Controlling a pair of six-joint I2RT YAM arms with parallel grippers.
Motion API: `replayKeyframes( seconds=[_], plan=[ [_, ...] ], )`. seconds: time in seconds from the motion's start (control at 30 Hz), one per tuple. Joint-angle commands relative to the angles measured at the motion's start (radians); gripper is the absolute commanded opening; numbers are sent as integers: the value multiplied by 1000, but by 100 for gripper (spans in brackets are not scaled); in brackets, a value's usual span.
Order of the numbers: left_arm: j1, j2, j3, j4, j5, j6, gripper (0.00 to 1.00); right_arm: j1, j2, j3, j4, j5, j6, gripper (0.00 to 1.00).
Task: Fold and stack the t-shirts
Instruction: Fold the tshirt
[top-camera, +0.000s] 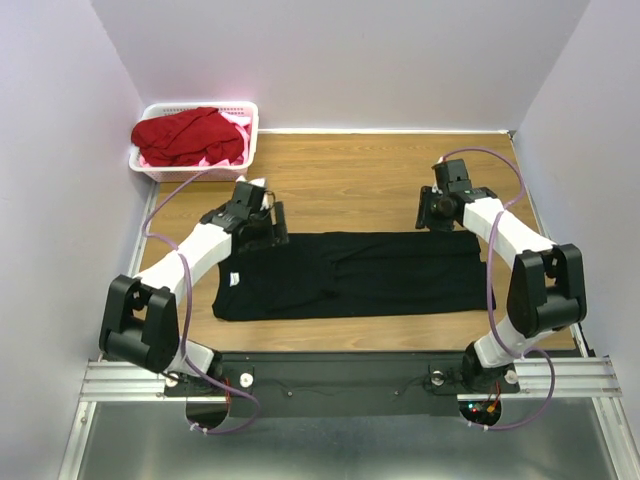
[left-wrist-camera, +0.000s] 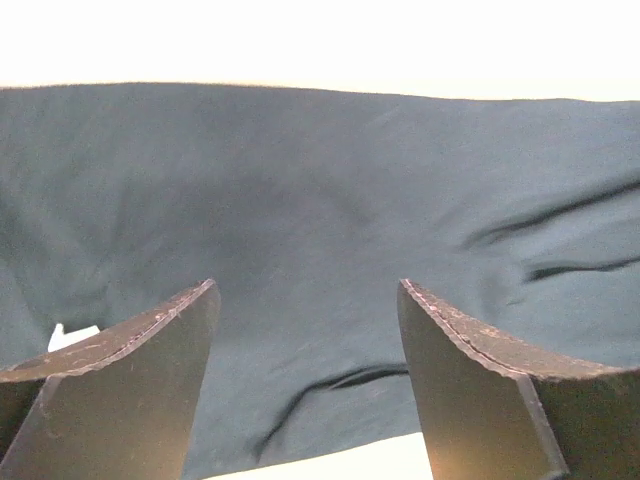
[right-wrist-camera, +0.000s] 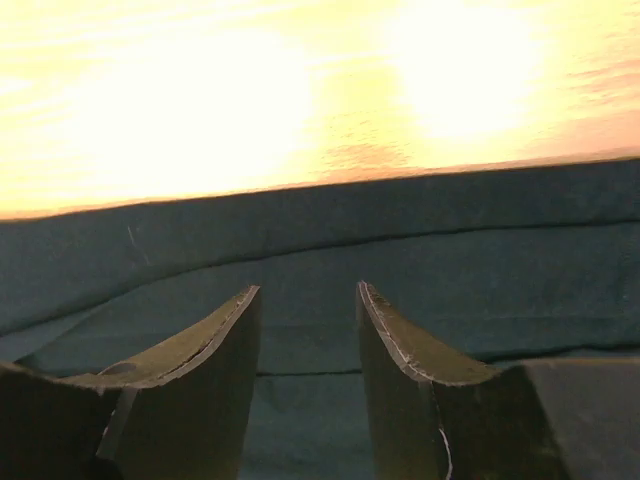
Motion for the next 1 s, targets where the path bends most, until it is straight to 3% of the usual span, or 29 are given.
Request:
replayKeyframes(
  seconds=[0.0, 0.27, 0.43, 0.6, 0.97],
  plan=[
    [-125, 68, 138, 57, -13, 159, 87, -7, 13, 50, -11, 100, -11, 49],
    [-351, 349, 412, 74, -123, 381, 89, -185, -35, -36, -22, 90, 44, 49],
    [-434, 524, 589, 71, -83, 454, 89, -263, -76, -70, -33, 79, 72, 71],
    [-458, 620, 683, 68, -14, 494, 86, -308, -110, -85, -45, 67, 82, 77],
    [-478, 719, 749, 25, 171, 581, 81, -325, -157, -93, -65, 70, 70, 77]
  ],
)
